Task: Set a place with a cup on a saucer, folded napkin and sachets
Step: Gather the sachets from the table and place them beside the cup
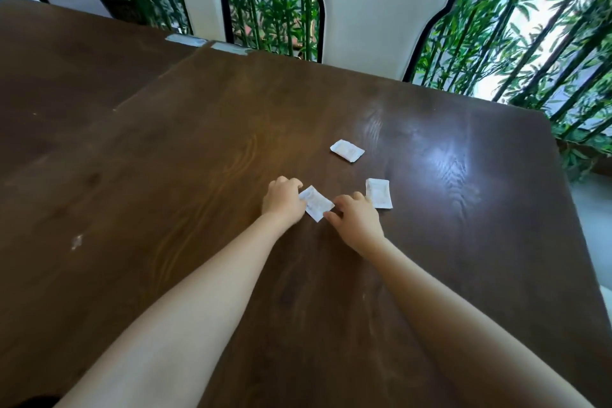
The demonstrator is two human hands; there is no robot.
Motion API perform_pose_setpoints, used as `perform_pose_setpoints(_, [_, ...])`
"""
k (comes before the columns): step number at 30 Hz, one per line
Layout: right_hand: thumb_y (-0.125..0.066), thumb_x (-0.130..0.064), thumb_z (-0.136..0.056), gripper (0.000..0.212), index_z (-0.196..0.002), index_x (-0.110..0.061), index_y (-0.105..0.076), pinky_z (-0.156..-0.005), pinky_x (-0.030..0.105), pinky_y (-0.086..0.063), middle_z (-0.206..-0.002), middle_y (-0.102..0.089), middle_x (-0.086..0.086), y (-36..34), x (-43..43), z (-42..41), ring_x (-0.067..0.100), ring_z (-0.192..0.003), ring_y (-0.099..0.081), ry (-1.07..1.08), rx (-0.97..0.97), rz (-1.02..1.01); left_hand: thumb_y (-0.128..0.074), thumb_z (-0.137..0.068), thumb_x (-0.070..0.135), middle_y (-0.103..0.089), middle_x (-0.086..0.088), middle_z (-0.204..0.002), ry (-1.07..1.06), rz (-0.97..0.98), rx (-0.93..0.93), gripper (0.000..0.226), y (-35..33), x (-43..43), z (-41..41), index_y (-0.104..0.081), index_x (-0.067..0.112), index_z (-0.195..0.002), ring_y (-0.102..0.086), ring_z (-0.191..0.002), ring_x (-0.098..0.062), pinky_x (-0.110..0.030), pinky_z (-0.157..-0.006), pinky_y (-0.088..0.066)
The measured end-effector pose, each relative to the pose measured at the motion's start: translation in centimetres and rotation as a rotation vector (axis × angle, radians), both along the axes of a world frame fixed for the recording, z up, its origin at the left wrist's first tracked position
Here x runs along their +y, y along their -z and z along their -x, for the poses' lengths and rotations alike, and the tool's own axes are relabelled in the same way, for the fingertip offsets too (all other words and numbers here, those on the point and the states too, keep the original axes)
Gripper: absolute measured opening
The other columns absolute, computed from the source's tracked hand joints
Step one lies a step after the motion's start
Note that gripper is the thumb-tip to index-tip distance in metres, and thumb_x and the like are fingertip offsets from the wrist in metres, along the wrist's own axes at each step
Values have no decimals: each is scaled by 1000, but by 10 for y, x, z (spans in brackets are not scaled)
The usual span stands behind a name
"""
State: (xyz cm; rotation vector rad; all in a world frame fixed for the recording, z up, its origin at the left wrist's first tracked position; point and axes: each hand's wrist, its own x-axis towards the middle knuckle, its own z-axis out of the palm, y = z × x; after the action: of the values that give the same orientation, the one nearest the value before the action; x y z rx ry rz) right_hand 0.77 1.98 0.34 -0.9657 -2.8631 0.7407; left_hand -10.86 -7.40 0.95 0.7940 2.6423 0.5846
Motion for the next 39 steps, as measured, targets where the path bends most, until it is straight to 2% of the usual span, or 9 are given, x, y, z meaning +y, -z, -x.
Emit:
perform_pose_setpoints(3, [-61, -35, -84, 37, -116, -20, -53, -86, 36, -39, -116, -51, 7, 14, -3, 5, 28, -113, -44, 88, 48, 34, -58, -89, 25, -51, -11, -121, 39, -30, -41, 31, 7, 8, 2, -58, 14, -117, -49, -113, -26, -41, -95, -44])
perform_pose_setpoints(10, [-67, -29, -76, 30, -102, -24, -53, -83, 30, -29, -109, -53, -3, 29, 2, 7, 18, -107, -44, 170, 220, 132, -67, -83, 20, -56, -7, -111, 37, -121, -117, 22, 7, 12, 7, -60, 14, -103, -54, -103, -24, -33, -86, -45])
perform_pose_setpoints(16, [-61, -17, -87, 8, -85, -17, -53, -75, 36, -50, -84, -60, -6, 29, 6, -12, 15, -80, -56, 176, 536, 260, -67, -81, 11, -63, 1, -102, 180, -261, -116, 17, 0, 30, -7, -58, 24, -88, -57, -94, -15, -28, -78, -44])
perform_pose_setpoints(20, [-64, -19, -85, 9, -87, -20, -56, -67, 27, -48, -81, -61, -6, 25, 39, -27, 12, -74, -57, 336, 639, 200, -69, -80, 13, -64, 7, -95, 318, -353, -133, 19, -6, 65, -13, -60, 27, -89, -57, -87, -9, -14, -74, -41])
perform_pose_setpoints(22, [-64, -21, -85, 10, -92, -19, -57, -71, 30, -48, -78, -57, -10, 26, 53, -34, 14, -78, -55, 390, 624, 147, -68, -80, 12, -63, 6, -91, 382, -347, -132, 18, -6, 87, -16, -62, 25, -91, -55, -80, -8, -6, -65, -36])
perform_pose_setpoints(26, [-62, -22, -87, 9, -94, -17, -62, -77, 36, -42, -75, -56, -13, 35, 63, -40, 16, -85, -49, 460, 584, 3, -67, -83, 16, -54, 1, -99, 516, -212, -94, 19, 0, 122, -17, -64, 17, -102, -46, -74, -3, -7, -64, -35])
perform_pose_setpoints(29, [-58, -30, -88, 17, -99, -18, -62, -77, 32, -30, -94, -63, -2, 40, 66, -38, 22, -95, -46, 488, 459, -94, -66, -85, 22, -51, 0, -112, 537, -105, -88, 21, 4, 133, -13, -61, 19, -106, -45, -79, -6, -18, -70, -33])
perform_pose_setpoints(33, [-55, -37, -88, 27, -111, -22, -61, -84, 32, -28, -110, -55, 1, 41, 68, -38, 22, -104, -38, 488, 329, -123, -67, -85, 26, -53, 5, -107, 537, -24, -61, 31, 4, 137, -7, -57, 22, -114, -46, -73, -1, -12, -60, -32])
perform_pose_setpoints(39, [-54, -37, -89, 27, -113, -27, -61, -81, 29, -23, -109, -53, -3, 40, 69, -39, 19, -104, -37, 457, 315, -116, -65, -85, 26, -54, 5, -102, 494, -10, -104, 24, 2, 138, -10, -59, 20, -107, -54, -94, -14, -24, -76, -41])
